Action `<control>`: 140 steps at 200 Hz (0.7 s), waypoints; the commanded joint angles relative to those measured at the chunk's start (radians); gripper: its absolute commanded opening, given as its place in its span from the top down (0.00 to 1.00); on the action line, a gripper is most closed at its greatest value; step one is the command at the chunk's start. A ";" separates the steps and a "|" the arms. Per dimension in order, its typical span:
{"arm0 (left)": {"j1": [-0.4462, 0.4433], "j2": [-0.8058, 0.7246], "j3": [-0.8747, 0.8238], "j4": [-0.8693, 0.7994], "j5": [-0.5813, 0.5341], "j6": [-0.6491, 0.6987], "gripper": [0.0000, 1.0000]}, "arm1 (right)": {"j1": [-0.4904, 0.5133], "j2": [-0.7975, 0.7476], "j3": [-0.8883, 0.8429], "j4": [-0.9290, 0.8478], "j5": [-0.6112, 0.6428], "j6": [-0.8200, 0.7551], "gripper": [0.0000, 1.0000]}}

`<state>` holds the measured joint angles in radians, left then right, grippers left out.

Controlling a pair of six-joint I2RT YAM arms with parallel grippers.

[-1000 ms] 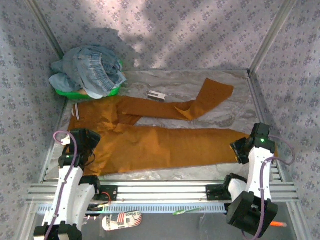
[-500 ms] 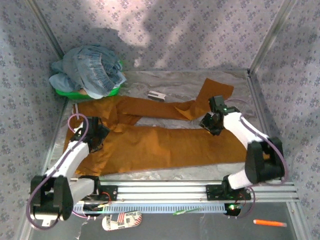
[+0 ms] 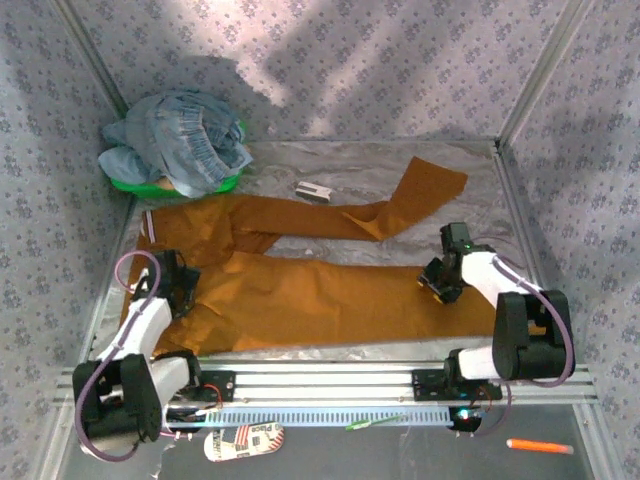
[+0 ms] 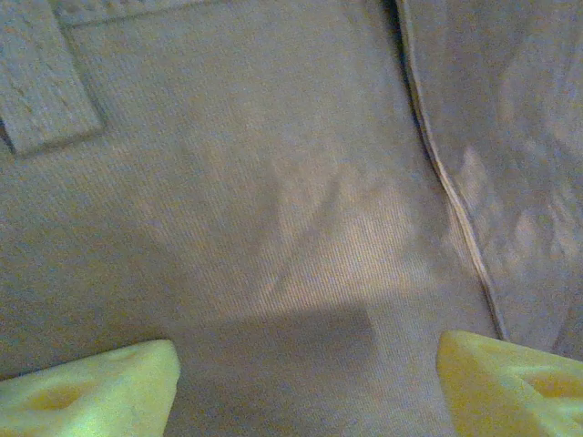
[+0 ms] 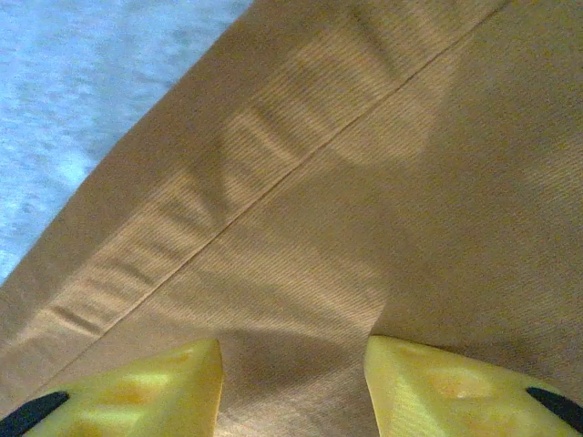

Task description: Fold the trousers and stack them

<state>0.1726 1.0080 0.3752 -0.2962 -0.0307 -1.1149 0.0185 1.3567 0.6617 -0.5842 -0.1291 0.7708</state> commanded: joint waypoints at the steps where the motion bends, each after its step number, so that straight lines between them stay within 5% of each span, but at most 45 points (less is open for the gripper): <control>1: 0.102 -0.009 -0.044 -0.115 0.063 0.062 0.24 | -0.028 -0.034 0.016 -0.084 -0.034 -0.050 0.52; 45: 0.187 0.046 0.035 -0.123 0.092 0.143 0.26 | 0.028 0.077 0.391 -0.103 0.125 -0.076 0.44; 95: 0.173 0.013 0.063 -0.151 0.111 0.183 0.28 | 0.111 0.624 1.018 -0.196 0.331 -0.096 0.34; 140: 0.154 -0.021 0.039 -0.145 0.121 0.201 0.27 | 0.118 1.089 1.614 -0.415 0.271 -0.115 0.28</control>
<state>0.3374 1.0019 0.4236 -0.4103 0.0826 -0.9424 0.1356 2.2578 2.0216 -0.7937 0.1421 0.6819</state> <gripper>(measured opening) 0.725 0.717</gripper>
